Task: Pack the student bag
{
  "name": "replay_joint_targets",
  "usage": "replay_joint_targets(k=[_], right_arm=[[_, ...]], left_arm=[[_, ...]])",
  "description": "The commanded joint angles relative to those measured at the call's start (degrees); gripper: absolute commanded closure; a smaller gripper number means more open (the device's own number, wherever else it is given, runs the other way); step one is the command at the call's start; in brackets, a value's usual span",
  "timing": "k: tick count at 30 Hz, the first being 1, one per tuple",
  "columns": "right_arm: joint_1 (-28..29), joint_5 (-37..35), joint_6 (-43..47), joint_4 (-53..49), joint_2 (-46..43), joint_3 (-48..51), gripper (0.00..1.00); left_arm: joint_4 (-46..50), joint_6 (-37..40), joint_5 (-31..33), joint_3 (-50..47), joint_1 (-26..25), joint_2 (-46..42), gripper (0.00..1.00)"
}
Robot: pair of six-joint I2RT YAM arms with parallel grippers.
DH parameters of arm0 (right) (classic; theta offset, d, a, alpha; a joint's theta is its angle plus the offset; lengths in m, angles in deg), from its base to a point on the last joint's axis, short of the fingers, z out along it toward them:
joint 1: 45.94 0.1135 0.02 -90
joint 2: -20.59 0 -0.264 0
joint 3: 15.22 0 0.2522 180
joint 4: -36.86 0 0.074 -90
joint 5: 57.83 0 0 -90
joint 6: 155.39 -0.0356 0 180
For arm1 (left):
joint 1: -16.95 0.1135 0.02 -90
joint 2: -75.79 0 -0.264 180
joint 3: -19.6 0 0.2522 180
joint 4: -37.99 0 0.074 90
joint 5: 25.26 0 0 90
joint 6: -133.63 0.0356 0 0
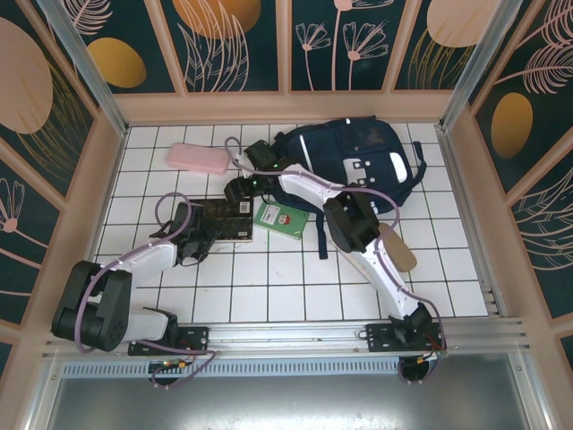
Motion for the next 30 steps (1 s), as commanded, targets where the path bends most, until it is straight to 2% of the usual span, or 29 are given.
replay_joint_targets(k=[1,8,11,17,26,30], right_arm=[[1.0,0.4,1.9,-2.7,0.6,0.3,0.3],[1.9,4.4,0.5,0.0,-6.2,10.2,0.4],[2.2,6.9,-1.2,1.3,-8.8,13.0,0.47],[2.1,9.9,-4.0,3.6,-11.8,16.9,0.48],[1.4,7.8,-3.9,3.5,-7.6,14.2,0.47],[1.5,8.8,-3.2,2.8,-6.0,13.4,0.47]], left_arm=[[-1.5,5.0,0.1,1.6,1.9,3.4,0.3],[0.6,13.7,1.6,9.1,4.5,9.4,0.31],[1.5,16.7,2.3,12.7,4.8,12.7,0.31],[4.2,20.6,2.8,17.6,4.9,15.7,0.32],[3.3,17.6,-3.8,10.2,4.9,9.6,0.36],[2.5,16.5,-4.0,7.2,4.9,9.0,0.41]])
